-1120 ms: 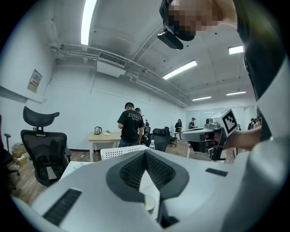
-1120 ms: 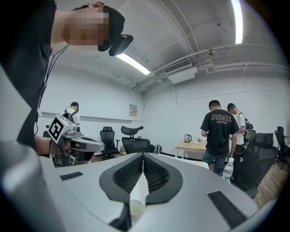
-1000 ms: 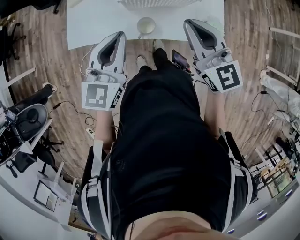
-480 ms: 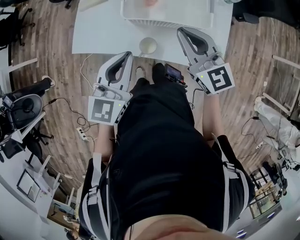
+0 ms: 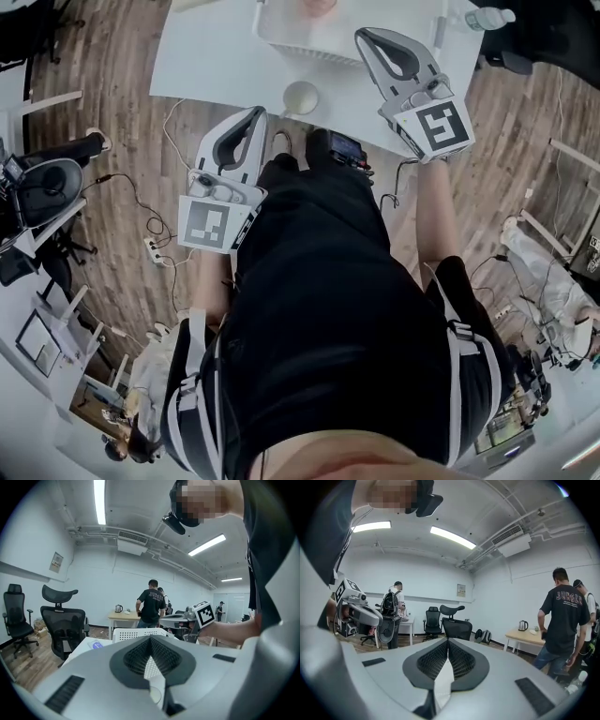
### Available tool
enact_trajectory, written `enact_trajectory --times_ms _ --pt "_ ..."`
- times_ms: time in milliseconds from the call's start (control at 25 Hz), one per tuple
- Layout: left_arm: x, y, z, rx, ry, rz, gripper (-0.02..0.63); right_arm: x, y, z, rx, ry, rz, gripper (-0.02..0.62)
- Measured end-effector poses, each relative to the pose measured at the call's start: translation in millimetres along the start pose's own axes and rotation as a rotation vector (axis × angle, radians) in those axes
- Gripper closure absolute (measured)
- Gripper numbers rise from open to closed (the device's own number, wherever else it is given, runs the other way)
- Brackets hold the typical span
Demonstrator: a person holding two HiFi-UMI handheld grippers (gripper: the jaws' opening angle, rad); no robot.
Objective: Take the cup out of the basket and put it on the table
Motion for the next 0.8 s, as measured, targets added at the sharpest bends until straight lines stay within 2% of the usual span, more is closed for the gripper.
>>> enact_trajectory --times_ms 480,600,800 --pt "8 0 21 -0.011 0.109 -0.041 0.586 -58 -44 67 0.078 0.13 -0.105 0.575" --pt "12 0 22 -0.008 0.128 -0.051 0.586 -64 -57 88 0.105 0.16 -0.156 0.575" --pt "14 7 28 -0.036 0.132 -0.059 0.586 -62 -75 115 0.136 0.268 -0.217 0.574"
Point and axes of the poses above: the fingertips, and each gripper's own axes: z forward along the fingers, x to its left, y out of its top, the point moved 8 cm from there along -z, backward along the fingers, and after that the axes turned 13 degrees about -z, right-handed, at the moved point
